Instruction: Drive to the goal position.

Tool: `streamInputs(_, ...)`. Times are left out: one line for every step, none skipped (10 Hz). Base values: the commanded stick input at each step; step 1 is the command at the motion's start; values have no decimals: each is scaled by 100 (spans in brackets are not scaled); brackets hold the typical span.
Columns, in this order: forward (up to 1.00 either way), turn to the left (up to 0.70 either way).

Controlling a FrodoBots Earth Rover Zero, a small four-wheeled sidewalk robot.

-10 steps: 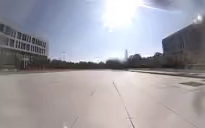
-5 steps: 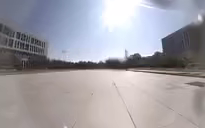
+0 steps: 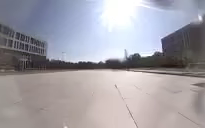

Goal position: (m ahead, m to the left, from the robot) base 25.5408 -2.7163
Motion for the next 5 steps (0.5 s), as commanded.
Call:
streamInputs(70, 0)
streamInputs(70, 0)
streamInputs(70, 0)
streamInputs(70, 0)
streamInputs(70, 0)
